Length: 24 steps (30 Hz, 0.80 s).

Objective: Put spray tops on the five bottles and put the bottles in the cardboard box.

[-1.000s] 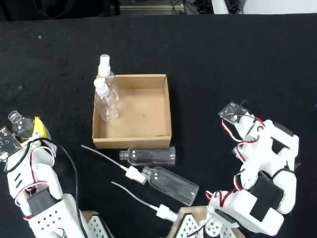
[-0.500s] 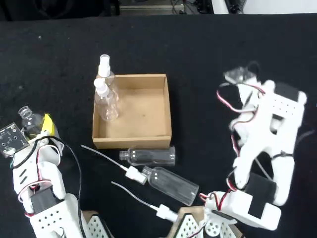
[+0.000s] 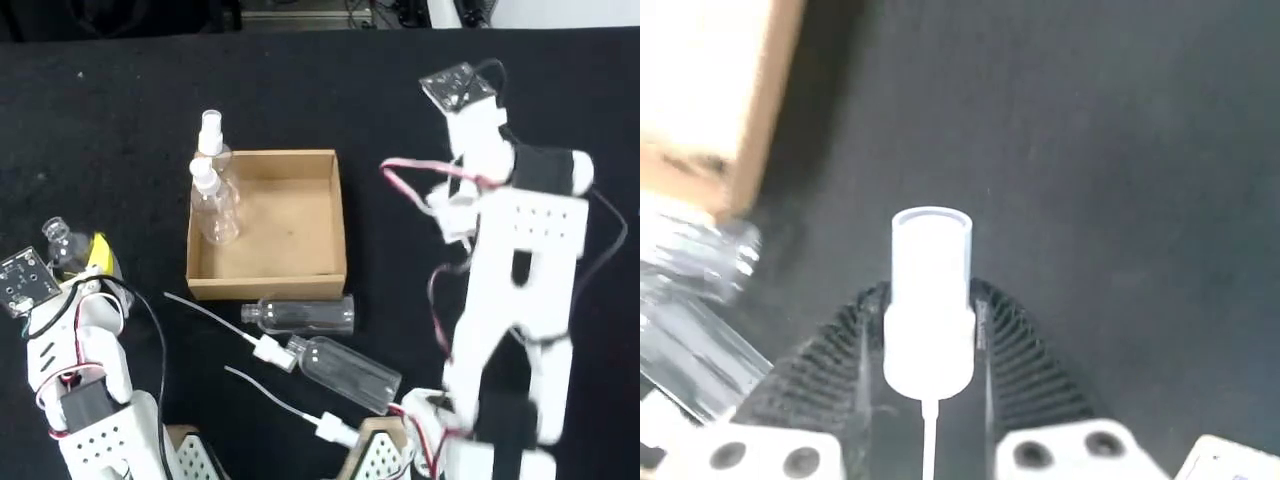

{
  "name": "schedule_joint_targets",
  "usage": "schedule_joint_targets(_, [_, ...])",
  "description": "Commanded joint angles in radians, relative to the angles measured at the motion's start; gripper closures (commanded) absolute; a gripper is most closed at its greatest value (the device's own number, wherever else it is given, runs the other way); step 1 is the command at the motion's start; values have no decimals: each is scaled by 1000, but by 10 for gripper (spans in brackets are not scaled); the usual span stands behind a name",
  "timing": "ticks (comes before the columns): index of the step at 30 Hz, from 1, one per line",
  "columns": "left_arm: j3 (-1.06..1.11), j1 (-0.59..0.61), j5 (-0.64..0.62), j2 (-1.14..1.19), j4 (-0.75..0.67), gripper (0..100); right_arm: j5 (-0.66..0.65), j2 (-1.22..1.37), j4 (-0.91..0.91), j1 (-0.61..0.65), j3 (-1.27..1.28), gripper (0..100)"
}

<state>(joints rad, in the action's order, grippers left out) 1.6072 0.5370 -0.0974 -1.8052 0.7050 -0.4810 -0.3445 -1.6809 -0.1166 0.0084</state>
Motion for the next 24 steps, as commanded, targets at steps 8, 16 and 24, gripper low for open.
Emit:
schedule_joint_targets(8, [-93, -4, -8, -18, 31, 967, 393, -387, 192, 385, -61, 988])
schedule_joint_targets(16, [-39, 74, 0, -18, -115, 970, 634, -444, 535, 700, -61, 988])
schedule_joint_targets(24, [94, 124, -8, -15, -410, 970, 652, -443, 756, 890, -59, 988])
